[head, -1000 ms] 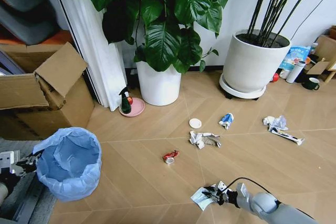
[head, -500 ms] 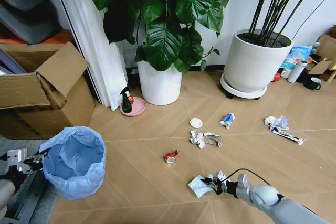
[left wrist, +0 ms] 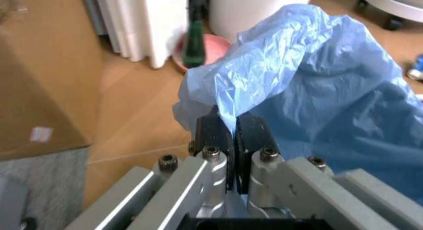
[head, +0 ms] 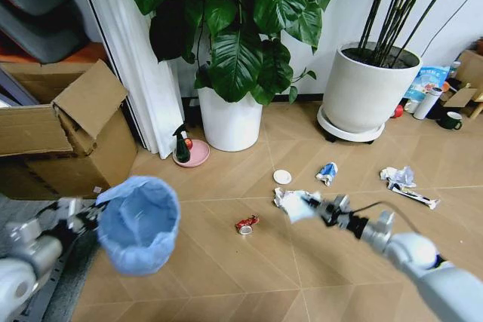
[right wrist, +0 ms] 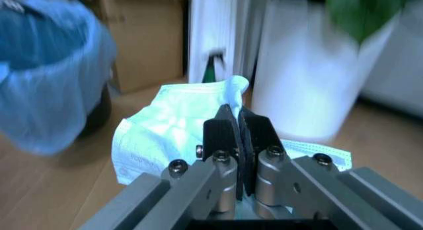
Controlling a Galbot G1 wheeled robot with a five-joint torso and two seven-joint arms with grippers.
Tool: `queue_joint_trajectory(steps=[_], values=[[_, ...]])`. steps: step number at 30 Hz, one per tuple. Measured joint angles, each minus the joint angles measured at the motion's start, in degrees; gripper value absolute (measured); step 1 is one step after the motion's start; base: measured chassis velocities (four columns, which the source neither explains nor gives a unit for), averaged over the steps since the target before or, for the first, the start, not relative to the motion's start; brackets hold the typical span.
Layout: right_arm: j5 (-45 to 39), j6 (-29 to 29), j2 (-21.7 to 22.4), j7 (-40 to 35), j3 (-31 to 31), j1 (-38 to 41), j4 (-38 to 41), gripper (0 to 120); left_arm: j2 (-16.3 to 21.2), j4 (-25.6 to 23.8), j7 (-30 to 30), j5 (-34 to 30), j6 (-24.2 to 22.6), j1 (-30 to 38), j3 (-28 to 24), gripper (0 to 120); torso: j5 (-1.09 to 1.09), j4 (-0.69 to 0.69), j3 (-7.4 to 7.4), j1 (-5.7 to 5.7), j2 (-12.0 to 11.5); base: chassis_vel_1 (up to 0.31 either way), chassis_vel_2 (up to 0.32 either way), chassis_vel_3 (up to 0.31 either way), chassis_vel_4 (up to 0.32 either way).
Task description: Pick up the trash bin and place the garbage on the floor into it.
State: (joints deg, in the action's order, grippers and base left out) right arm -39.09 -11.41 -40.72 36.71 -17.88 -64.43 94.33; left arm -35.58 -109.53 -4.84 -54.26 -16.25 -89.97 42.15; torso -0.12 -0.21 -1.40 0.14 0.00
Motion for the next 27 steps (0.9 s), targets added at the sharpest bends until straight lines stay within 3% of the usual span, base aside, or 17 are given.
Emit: queue_joint_trajectory(steps=[3, 4, 7, 8, 11, 12, 13, 14, 17, 21, 27], values=[[-2.4, -1.7, 2.0, 0.5, 8.9, 10.4, 0.2, 0, 1.8, 0.5, -0.4, -1.0, 0.4, 2.3, -3.7, 0, 0.05, 0.08, 0.00, 0.00, 0.0, 0.000, 0.000, 0.000, 0.000], [-2.4, -1.7, 2.0, 0.5, 8.9, 10.4, 0.2, 0, 1.8, 0.5, -0.4, -1.0, 0.4, 2.3, -3.7, 0, 0.05, 0.08, 0.00, 0.00, 0.0, 0.000, 0.000, 0.000, 0.000], [-6.1, -2.5, 1.1, 0.5, 21.4, 25.0, -2.0, 0, 3.4, 0.5, -1.4, -2.2, 1.2, 4.1, -7.2, 0, -0.07, 0.06, 0.00, 0.00, 0.0, 0.000, 0.000, 0.000, 0.000], [-6.1, -2.5, 1.1, 0.5, 21.4, 25.0, -2.0, 0, 3.4, 0.5, -1.4, -2.2, 1.2, 4.1, -7.2, 0, -0.07, 0.06, 0.00, 0.00, 0.0, 0.000, 0.000, 0.000, 0.000], [-9.2, -2.6, -3.5, 0.6, 33.1, 36.2, -5.9, 0, 4.4, -0.2, -2.2, -2.9, 2.1, 4.4, -8.0, 0, 0.13, 0.10, -0.02, 0.01, 0.0, 0.000, 0.000, 0.000, 0.000], [-9.9, -2.4, -7.8, 1.4, 39.8, 43.5, -9.4, 0, 4.6, -0.6, -2.5, -3.2, 2.2, 4.5, -7.9, 0, -0.07, 0.07, -0.02, 0.01, 0.0, 0.000, 0.000, 0.000, 0.000], [-10.0, -2.4, -9.9, 1.9, 42.8, 46.8, -11.2, 0, 4.5, -0.7, -2.5, -3.2, 2.2, 4.1, -7.1, 0, -0.03, 0.09, -0.02, 0.01, 0.0, 0.000, 0.000, 0.000, 0.000], [-10.0, -2.3, -11.2, 2.1, 44.8, 48.7, -12.3, 0, 4.4, -0.8, -2.6, -3.4, 2.4, 4.2, -6.8, 0, 0.04, 0.11, -0.01, 0.01, 0.0, 0.000, 0.000, 0.000, 0.000], [-10.2, -2.3, -13.6, 2.4, 48.1, 51.2, -14.0, 0, 4.5, -0.4, -2.8, -3.8, 2.5, 4.8, -7.4, 0, -0.06, 0.09, -0.01, 0.01, 0.0, 0.000, 0.000, 0.000, 0.000], [-10.3, -1.9, -16.3, 2.6, 51.4, 52.6, -15.3, 0, 5.0, 0.1, -3.4, -4.1, 2.7, 5.8, -8.5, 0, 0.03, 0.03, -0.01, 0.01, 0.0, 0.000, 0.000, 0.000, 0.000], [-10.3, -1.6, -20.8, 3.6, 56.3, 54.3, -17.0, 0, 4.8, 1.1, -3.7, -4.7, 3.2, 7.7, -10.4, 0, 0.00, 0.05, 0.00, 0.00, 0.0, 0.000, 0.000, 0.000, 0.000]])
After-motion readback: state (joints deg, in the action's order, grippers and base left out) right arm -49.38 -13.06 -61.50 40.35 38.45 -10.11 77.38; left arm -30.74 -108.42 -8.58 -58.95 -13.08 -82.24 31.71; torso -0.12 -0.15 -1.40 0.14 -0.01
